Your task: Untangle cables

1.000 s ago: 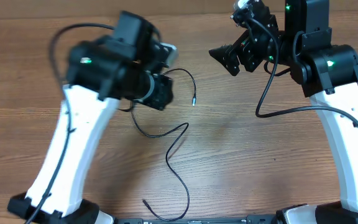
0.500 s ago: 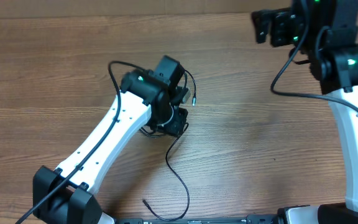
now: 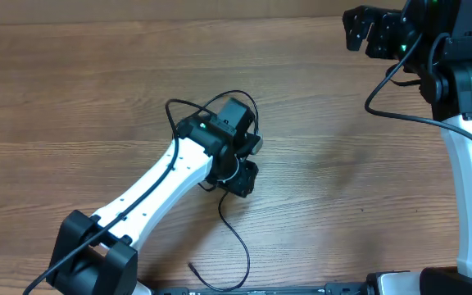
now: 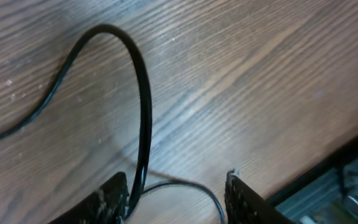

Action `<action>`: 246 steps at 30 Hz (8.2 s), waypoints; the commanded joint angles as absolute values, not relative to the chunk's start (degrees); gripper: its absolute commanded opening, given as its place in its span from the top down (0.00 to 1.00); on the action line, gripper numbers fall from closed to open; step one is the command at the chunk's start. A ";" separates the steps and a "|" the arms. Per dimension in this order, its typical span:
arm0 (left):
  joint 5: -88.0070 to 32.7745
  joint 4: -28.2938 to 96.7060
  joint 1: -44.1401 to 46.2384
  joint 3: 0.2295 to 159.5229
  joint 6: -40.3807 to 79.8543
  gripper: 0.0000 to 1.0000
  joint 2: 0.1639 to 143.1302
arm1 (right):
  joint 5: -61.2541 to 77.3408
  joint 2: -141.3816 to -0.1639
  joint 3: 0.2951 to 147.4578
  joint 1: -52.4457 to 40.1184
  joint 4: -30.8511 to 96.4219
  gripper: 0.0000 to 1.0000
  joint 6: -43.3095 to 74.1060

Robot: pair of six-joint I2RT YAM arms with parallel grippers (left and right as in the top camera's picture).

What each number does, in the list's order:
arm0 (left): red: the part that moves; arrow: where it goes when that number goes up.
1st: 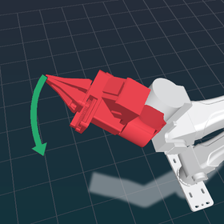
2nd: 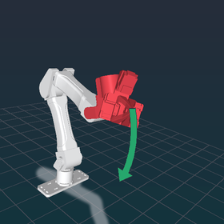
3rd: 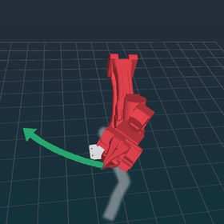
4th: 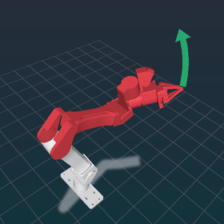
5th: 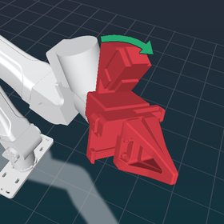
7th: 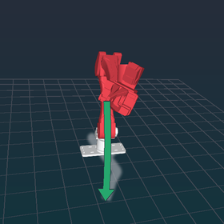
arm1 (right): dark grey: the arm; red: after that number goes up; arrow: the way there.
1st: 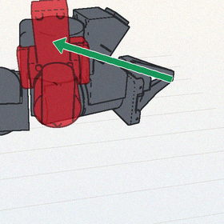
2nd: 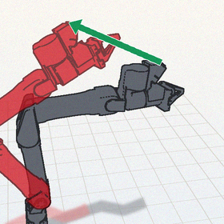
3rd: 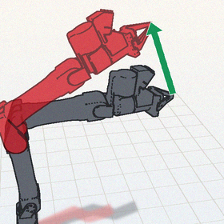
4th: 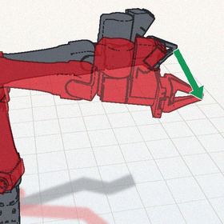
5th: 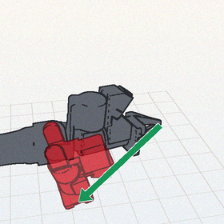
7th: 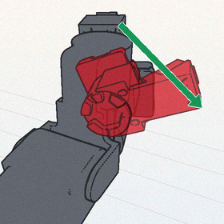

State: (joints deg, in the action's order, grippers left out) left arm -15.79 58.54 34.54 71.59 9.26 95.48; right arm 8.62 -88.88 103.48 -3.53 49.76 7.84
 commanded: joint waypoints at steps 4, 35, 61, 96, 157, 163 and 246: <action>-14.35 52.49 34.81 65.73 9.30 0.96 95.15 | 10.83 -86.08 103.61 -3.77 49.82 0.00 8.51; 1.89 96.47 35.66 129.78 0.23 0.89 92.88 | 50.46 -87.20 103.44 -3.77 62.81 0.00 -52.16; 3.31 73.54 28.88 112.16 25.41 0.28 114.54 | 57.21 -87.46 103.46 -3.77 63.88 0.00 -47.79; 4.03 77.58 22.55 133.80 14.02 0.96 106.45 | 59.22 -87.46 103.46 -3.73 66.43 0.00 -47.81; -11.40 90.26 27.29 134.19 -24.62 0.96 88.82 | 59.86 -93.25 103.57 -13.78 58.87 0.00 -41.65; -8.40 86.21 27.29 134.17 -22.90 0.96 89.01 | 63.86 -93.25 103.57 -15.40 61.41 0.00 -42.46; -28.60 91.88 28.73 134.19 -8.03 0.14 95.07 | -10.52 -97.14 103.46 42.76 25.06 0.96 -39.59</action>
State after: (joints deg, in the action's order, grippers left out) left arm -25.65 92.82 27.44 133.64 -9.15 95.18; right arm -4.80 -96.51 103.33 36.73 26.00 -41.87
